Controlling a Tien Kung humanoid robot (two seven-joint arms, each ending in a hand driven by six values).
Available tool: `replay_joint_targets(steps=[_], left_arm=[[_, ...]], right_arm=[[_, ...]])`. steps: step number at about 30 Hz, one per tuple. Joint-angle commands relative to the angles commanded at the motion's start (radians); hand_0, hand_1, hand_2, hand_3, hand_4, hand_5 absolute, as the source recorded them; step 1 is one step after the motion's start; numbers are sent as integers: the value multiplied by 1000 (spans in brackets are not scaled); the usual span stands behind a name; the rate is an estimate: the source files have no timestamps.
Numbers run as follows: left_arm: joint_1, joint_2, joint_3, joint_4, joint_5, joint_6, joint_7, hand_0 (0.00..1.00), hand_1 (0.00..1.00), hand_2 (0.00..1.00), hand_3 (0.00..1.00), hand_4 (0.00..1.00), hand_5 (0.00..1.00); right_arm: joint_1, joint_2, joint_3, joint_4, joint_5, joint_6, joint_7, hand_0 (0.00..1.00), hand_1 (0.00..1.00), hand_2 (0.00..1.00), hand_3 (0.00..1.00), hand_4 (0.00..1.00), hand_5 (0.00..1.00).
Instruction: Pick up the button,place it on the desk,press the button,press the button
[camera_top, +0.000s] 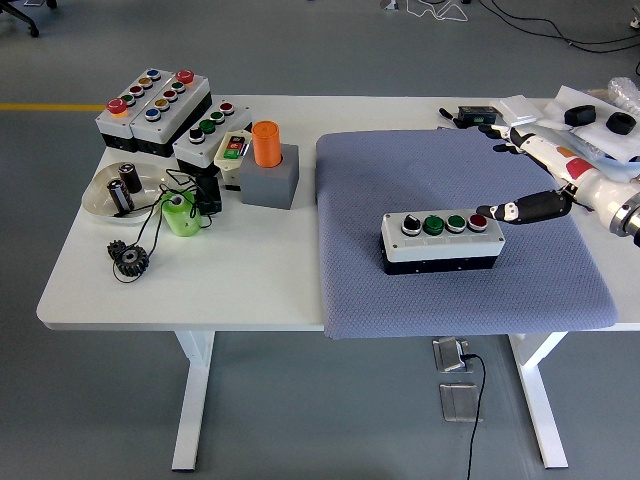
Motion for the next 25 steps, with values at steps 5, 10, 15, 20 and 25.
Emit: replay_joint_targets(steps=[5, 10, 15, 20, 25], left_arm=[[-5, 1, 1, 0, -5, -1, -1, 658, 703, 725, 518, 327, 965], [-5, 1, 6, 0, -8, -1, -1, 658, 703, 725, 517, 327, 965], [-5, 0, 8, 0, -9, -2, -1, 658, 704, 725, 518, 326, 965], [-3, 0, 10, 0, -8, -1, -2, 658, 704, 726, 518, 327, 964], [1, 2, 5, 0, 3, 0, 0, 658, 704, 726, 518, 327, 964]], right_arm=[[5, -1, 3, -1, -12, 4, -10, 960, 915, 978, 998, 863, 130], [9, -3, 1, 1, -21, 6, -19, 962, 918, 978, 998, 863, 132], [8, -5, -7, 1, -9, -2, -22, 962, 917, 977, 998, 876, 152], [6, -8, -11, 2, 30, -17, -18, 961, 914, 970, 998, 828, 243], [4, -7, -8, 4, 26, -18, -20, 961, 914, 970, 998, 828, 243]])
